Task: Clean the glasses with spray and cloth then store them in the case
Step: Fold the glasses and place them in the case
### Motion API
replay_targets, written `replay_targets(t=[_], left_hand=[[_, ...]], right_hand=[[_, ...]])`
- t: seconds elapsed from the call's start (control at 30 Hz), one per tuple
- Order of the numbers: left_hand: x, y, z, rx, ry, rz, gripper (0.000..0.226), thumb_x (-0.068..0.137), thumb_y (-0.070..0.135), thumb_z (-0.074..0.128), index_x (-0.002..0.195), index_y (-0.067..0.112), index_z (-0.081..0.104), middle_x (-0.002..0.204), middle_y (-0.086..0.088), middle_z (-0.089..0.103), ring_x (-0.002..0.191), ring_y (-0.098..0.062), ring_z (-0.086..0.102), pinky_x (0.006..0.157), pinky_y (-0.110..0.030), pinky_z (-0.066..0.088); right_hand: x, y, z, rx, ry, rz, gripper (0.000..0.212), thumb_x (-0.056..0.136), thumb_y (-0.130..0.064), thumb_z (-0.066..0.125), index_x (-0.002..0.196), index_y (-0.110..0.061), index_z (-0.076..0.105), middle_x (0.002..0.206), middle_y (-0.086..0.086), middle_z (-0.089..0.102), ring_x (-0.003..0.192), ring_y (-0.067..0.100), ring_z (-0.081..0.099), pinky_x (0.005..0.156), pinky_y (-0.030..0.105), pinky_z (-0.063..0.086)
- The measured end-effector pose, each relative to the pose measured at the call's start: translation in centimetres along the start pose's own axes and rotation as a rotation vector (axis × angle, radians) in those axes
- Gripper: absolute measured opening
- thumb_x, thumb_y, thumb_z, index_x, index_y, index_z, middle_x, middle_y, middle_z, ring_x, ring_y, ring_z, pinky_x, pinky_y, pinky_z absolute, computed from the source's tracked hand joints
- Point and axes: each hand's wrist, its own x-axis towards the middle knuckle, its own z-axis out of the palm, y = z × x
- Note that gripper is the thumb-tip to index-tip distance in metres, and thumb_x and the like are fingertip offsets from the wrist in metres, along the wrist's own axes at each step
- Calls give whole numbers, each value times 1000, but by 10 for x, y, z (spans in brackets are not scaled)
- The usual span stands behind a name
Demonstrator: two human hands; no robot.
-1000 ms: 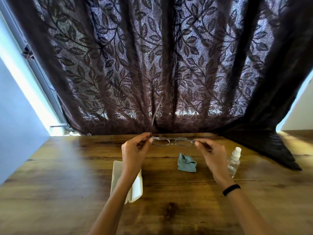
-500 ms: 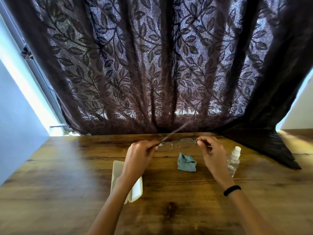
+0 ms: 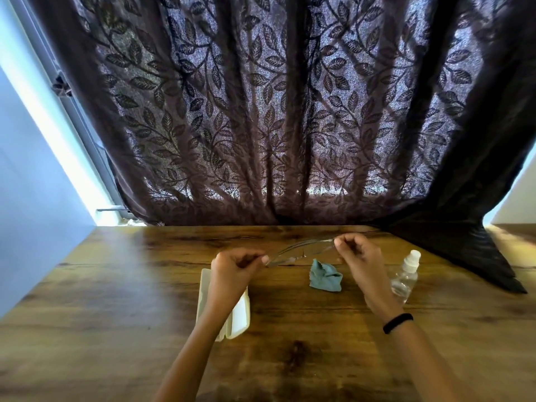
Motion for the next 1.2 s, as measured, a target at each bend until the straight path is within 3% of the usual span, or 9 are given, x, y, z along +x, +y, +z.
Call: replay_targets(t=[0.17, 0.3, 0.43, 0.53, 0.7, 0.83, 0.9, 0.97, 1.2], left_hand=[[-25, -15, -20, -523, -17, -487, 17, 65, 17, 76, 78, 7, 75, 74, -12, 73, 65, -15, 69, 56, -17, 55], [-52, -39, -40, -675, 42, -643, 24, 63, 15, 77, 83, 2, 74, 82, -17, 73, 66, -15, 70, 56, -19, 56], [-76, -48, -48, -660, 175, -546, 22, 70, 13, 71, 88, 1, 73, 79, -16, 73, 68, -15, 70, 59, -16, 54], [-90, -47, -52, -658, 219, -459, 16, 82, 2, 61, 85, 8, 75, 81, -12, 74, 73, -14, 70, 60, -15, 53], [-101, -44, -47, -534, 283, -375, 16, 82, -2, 60, 88, 7, 71, 76, -3, 74, 71, -11, 69, 60, -15, 53], [-102, -51, -37, -303, 253, -369, 19, 76, 3, 70, 82, 21, 72, 74, 1, 74, 67, -8, 68, 60, -18, 52], [-102, -56, -31, -246, 242, -410, 16, 75, 5, 73, 88, 15, 73, 80, -9, 74, 67, -6, 67, 60, -19, 52], [-102, -58, -26, -142, 221, -421, 22, 76, 10, 74, 98, 6, 71, 83, -7, 73, 68, -2, 67, 63, -19, 53], [-105, -47, -21, 181, 157, -295, 27, 81, 26, 69, 105, 14, 69, 95, 0, 73, 78, -2, 64, 68, -9, 50]], right_hand=[[-2, -11, 23, 207, -121, 116, 8, 86, -14, 60, 90, -14, 67, 83, 2, 67, 75, 8, 63, 64, 16, 54], [0, -24, 56, 194, -261, 105, 14, 87, -5, 56, 97, -8, 66, 85, 4, 65, 75, 8, 59, 61, 14, 51], [5, -33, 98, 111, -393, 106, 20, 87, -1, 55, 106, -2, 64, 80, 5, 62, 68, 7, 53, 50, 12, 43], [11, -38, 124, 30, -474, 110, 16, 87, -5, 57, 98, -3, 68, 74, -3, 61, 63, 5, 50, 49, 16, 40], [28, -50, 157, -154, -617, 63, 13, 84, -8, 62, 91, -1, 71, 69, 4, 63, 51, 6, 46, 46, 14, 35], [36, -52, 176, -290, -766, 75, 15, 81, -6, 65, 91, 3, 70, 72, 10, 64, 58, 9, 49, 52, 18, 38], [36, -50, 184, -384, -836, 87, 14, 81, -6, 65, 90, 4, 70, 66, 8, 61, 53, 8, 47, 48, 17, 37], [36, -47, 191, -467, -881, 93, 13, 81, -7, 64, 89, 2, 71, 62, 4, 59, 50, 7, 46, 45, 16, 37], [39, -31, 197, -635, -920, 82, 12, 81, -9, 64, 86, -1, 72, 68, 7, 61, 59, 13, 52, 43, 17, 40]])
